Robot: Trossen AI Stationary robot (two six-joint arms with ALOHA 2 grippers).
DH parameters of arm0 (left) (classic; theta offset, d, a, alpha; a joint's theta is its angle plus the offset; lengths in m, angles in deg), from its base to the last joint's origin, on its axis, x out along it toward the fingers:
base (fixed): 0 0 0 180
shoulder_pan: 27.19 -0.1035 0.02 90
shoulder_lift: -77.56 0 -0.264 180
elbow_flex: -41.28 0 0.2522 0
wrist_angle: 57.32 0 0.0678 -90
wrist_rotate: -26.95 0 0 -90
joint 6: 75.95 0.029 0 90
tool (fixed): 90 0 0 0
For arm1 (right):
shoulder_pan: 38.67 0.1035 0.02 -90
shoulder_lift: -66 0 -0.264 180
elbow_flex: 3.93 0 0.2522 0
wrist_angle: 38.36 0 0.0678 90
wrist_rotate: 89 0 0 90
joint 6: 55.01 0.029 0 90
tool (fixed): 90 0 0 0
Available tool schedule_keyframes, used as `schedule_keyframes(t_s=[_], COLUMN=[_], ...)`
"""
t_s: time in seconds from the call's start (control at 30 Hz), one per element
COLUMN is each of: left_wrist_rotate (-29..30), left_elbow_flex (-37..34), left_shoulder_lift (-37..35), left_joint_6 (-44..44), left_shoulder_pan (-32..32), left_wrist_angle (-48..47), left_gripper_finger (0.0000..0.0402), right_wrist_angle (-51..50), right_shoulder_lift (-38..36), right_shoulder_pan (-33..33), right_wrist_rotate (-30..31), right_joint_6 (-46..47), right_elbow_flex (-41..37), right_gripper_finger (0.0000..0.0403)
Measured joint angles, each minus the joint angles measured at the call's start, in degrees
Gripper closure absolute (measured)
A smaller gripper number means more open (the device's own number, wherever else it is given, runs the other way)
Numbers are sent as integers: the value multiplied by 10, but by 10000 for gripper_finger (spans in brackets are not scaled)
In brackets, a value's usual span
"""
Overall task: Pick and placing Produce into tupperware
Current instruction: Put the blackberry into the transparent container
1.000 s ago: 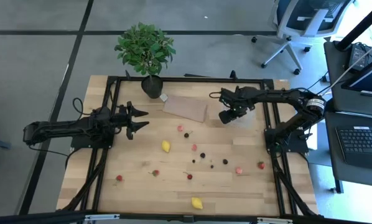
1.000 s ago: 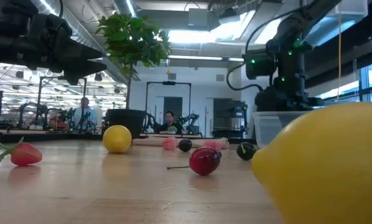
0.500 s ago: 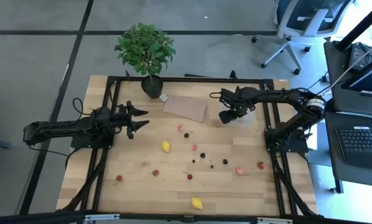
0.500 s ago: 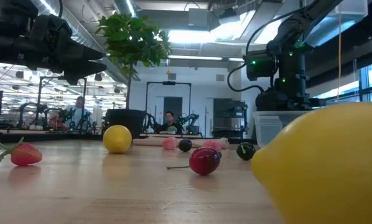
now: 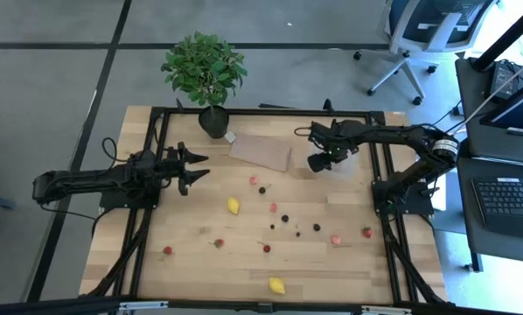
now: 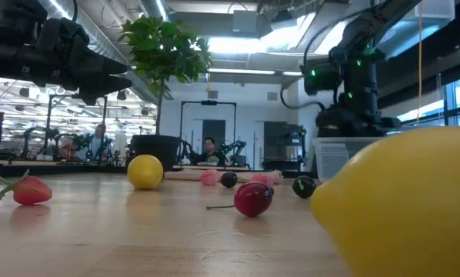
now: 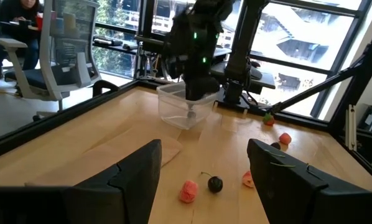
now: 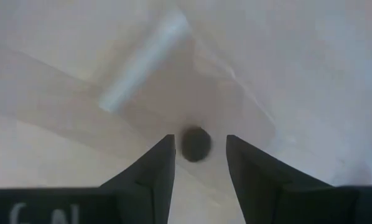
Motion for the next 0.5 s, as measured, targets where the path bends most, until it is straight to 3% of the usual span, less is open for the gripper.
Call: schedule_keyframes(t_s=[0.23,0.4,0.5], left_wrist_rotate=[0,0,0], left_elbow_flex=[0,0,0], left_shoulder_lift=[0,0,0], left_joint_6=[0,0,0], left_shoulder_pan=[0,0,0], left_wrist_angle=[0,0,0], left_gripper_finger=[170,170,170], right_wrist_angle=[-77,-115,-90], right_shoulder_lift=[-60,-101,-114], right_shoulder_pan=[23,105,167], right_wrist_rotate=[0,0,0], right_joint_6=[-28,-28,33], right_elbow_flex=[128,178,176], right_gripper_finger=[256,256,256])
